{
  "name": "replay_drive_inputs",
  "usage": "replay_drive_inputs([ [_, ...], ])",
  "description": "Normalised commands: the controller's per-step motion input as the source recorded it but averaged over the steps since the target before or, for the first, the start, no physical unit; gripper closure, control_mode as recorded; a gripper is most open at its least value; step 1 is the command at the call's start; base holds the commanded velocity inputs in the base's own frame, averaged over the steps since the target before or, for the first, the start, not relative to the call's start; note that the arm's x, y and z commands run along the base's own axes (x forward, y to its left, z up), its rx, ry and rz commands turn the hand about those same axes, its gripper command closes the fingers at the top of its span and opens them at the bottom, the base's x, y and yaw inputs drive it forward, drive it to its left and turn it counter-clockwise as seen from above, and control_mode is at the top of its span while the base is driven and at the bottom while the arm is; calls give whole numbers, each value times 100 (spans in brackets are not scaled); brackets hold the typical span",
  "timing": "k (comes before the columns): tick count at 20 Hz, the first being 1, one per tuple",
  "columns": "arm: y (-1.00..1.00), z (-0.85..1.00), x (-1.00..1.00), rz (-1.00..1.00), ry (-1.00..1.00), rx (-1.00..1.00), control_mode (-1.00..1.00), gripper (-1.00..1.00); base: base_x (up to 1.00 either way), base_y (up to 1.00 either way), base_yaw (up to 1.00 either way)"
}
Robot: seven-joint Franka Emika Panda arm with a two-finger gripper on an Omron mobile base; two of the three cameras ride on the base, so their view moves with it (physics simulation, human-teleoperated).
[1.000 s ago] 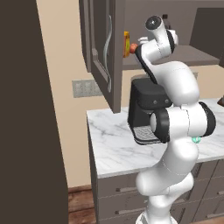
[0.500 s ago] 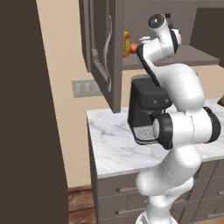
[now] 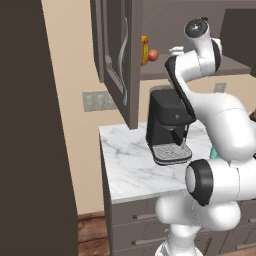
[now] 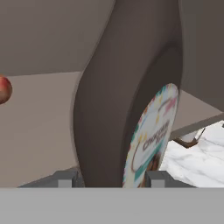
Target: Pick the syrup bottle and honey bottle from the cabinet and place them next to the mug.
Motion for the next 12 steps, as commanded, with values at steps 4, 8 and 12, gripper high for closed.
replay_drive_inputs([
  [4, -8, -9, -100, 8, -8, 3, -100, 100, 0, 0, 0],
  [8, -19, -24, -100, 11, -12, 1, -100, 100, 0, 0, 0],
  [12, -52, -37, -100, 19, -11, 0, -100, 100, 0, 0, 0],
])
